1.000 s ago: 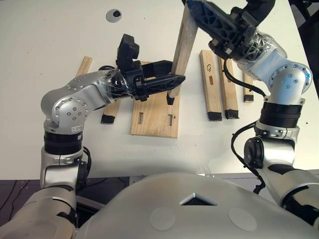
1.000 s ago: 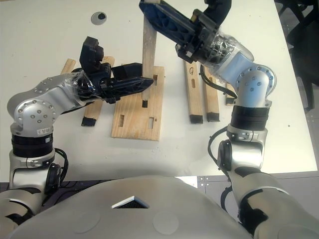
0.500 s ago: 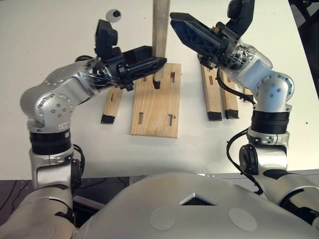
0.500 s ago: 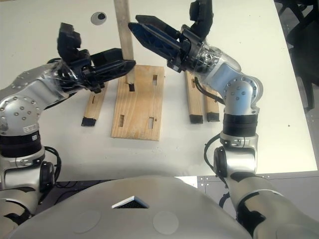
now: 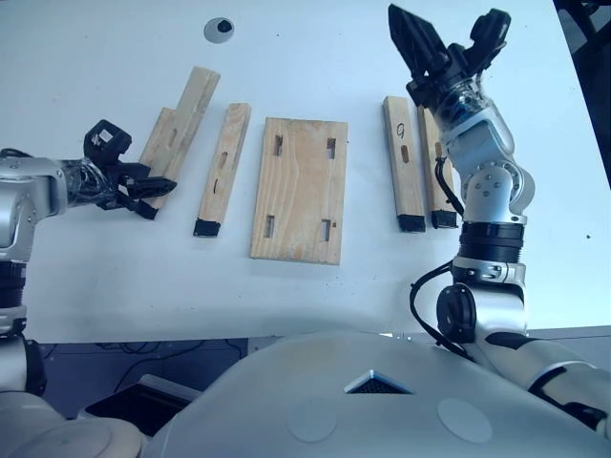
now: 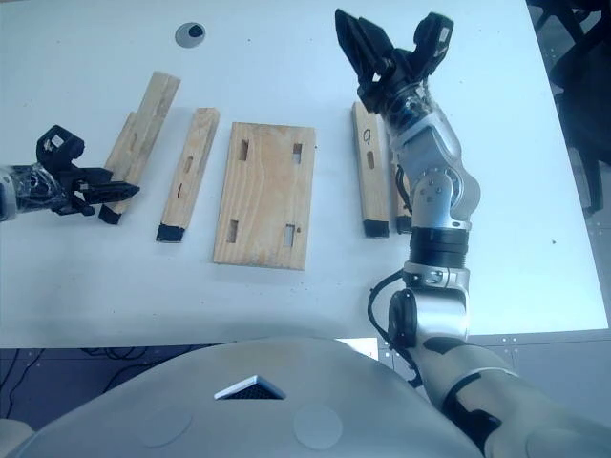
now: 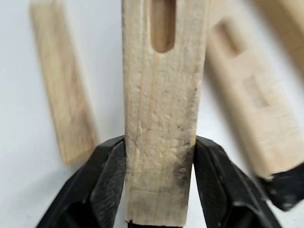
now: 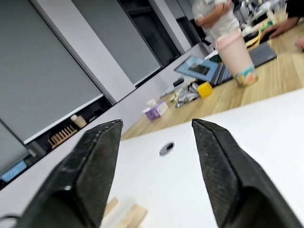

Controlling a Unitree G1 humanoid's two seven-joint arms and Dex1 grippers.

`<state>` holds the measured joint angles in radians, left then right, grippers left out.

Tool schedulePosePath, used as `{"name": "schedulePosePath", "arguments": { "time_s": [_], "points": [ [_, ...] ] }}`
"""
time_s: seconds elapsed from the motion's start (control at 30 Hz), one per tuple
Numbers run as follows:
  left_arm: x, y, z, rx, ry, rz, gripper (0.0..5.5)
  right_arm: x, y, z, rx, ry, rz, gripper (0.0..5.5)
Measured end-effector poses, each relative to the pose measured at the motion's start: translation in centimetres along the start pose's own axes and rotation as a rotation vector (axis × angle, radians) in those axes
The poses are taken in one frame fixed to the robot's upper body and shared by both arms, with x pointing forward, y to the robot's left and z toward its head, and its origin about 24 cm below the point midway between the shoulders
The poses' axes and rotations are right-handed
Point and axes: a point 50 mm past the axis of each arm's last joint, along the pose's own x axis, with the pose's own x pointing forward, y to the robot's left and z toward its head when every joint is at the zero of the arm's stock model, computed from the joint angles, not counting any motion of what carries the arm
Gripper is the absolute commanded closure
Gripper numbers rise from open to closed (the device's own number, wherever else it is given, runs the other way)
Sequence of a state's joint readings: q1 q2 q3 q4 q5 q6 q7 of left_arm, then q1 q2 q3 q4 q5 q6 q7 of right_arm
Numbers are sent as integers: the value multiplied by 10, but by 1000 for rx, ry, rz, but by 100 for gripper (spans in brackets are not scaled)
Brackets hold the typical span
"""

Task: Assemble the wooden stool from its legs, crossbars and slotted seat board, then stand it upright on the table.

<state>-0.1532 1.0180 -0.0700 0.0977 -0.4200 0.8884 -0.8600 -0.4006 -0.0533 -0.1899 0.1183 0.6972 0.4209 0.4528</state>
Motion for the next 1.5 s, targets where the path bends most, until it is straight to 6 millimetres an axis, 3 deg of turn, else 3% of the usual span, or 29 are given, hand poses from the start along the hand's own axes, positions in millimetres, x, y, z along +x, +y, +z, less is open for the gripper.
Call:
{"name": "schedulePosePath", "arguments": {
  "time_s": [0.07,0.2,0.23,0.43,0.5,0.63,0.7,0.77,0.83,0.9,1.0,1.5],
  "points": [
    [7,4,-9,-46,20,12,349,0,0,0,0,0,-1,368],
    [11,6,-8,-51,32,33,349,-3,-4,2,2,-10,-17,430],
    [11,6,-8,-43,38,33,313,-4,-4,1,4,-7,-21,442],
    [5,0,-4,-34,55,-4,229,-12,-10,-10,4,23,-63,545],
    [-7,1,1,-27,38,-14,207,-14,-11,-13,3,32,-71,550],
    [-54,27,57,-4,-176,112,188,-14,-10,-14,2,38,-67,550],
    [-60,33,70,37,-207,159,188,-14,-9,-15,2,44,-58,550],
    [-41,34,62,29,-158,141,188,-13,-9,-16,2,50,-56,550],
    [-6,36,38,4,-81,128,188,-11,-9,-18,2,61,-51,550],
    [6,41,25,-26,-53,138,188,-9,-9,-16,-1,60,-41,550],
    [13,50,3,-54,0,163,188,-9,-11,-16,0,64,-40,550],
    [16,56,-12,-77,-63,161,376,-5,-16,-12,-76,117,-61,550]
  ]
}}
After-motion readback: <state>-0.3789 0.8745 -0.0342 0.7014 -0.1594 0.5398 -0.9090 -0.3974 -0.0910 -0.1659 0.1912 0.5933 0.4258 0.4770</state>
